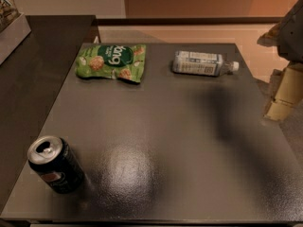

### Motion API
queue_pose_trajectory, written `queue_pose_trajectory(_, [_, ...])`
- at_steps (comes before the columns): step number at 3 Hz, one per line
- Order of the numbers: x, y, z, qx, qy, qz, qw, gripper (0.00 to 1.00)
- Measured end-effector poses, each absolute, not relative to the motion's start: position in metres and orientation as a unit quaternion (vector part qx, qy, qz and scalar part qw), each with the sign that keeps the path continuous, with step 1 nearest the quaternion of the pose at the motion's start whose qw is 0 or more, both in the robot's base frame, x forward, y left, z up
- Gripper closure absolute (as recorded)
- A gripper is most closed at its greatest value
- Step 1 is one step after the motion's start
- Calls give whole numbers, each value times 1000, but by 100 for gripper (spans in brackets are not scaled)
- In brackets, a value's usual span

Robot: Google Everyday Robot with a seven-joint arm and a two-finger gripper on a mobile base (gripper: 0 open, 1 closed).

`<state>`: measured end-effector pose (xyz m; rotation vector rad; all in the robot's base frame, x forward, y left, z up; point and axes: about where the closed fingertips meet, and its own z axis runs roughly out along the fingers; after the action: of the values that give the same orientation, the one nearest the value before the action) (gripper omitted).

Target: Move pepsi can near green rice chip bag

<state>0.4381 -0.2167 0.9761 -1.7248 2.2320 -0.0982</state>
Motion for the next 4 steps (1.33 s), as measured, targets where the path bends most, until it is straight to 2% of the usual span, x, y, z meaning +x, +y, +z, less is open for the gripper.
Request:
queue_pose_trajectory(2, [445,-213,975,-610,773,-22,174,0])
queue_pose_trajectory(4, [440,-159,967,-661,723,25,201,0])
